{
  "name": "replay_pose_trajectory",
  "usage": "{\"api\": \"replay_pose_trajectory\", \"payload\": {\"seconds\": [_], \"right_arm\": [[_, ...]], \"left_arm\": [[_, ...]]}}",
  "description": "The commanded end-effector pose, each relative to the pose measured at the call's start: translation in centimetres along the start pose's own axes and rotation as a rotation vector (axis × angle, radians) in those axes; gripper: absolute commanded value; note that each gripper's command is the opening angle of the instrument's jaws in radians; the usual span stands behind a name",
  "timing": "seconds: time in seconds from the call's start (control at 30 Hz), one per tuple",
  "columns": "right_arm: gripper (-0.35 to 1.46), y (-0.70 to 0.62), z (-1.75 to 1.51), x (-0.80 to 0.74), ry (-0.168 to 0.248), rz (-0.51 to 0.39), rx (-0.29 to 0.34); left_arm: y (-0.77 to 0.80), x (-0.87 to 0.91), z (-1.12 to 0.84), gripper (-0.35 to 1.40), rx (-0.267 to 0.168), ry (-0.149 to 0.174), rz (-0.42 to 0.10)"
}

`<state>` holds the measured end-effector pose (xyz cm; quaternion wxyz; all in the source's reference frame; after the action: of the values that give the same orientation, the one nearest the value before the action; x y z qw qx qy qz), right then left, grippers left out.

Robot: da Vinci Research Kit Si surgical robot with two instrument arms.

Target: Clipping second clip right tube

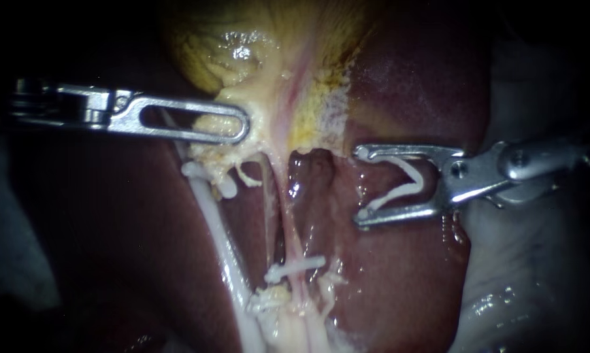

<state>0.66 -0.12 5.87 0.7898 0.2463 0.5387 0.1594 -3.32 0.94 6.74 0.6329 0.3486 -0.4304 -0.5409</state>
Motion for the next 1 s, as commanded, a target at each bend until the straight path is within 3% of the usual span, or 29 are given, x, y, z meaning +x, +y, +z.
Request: {"api": "replay_pose_trajectory", "payload": {"seconds": [0.03,0.2,0.4,0.67,1.0], "right_arm": [[0.5,-0.01,0.07,-0.05,-0.013,0.025,0.007],[0.5,-0.04,0.42,-0.3,-0.043,0.126,0.029],[0.5,-0.06,0.76,-0.48,-0.07,0.195,0.047],[0.5,-0.1,1.03,-0.53,-0.071,0.229,0.079],[0.4,-0.14,1.09,-0.53,-0.024,0.277,0.147]], "left_arm": [[0.0,0.0,0.0,-0.35,-0.002,0.0,0.0],[-0.01,0.01,0.01,-0.35,-0.003,-0.001,0.0],[-0.03,0.01,0.02,-0.35,-0.004,-0.002,0.0],[-0.04,0.02,0.02,-0.35,-0.004,-0.003,-0.001],[-0.04,0.02,0.03,-0.35,-0.005,-0.003,-0.001]]}}
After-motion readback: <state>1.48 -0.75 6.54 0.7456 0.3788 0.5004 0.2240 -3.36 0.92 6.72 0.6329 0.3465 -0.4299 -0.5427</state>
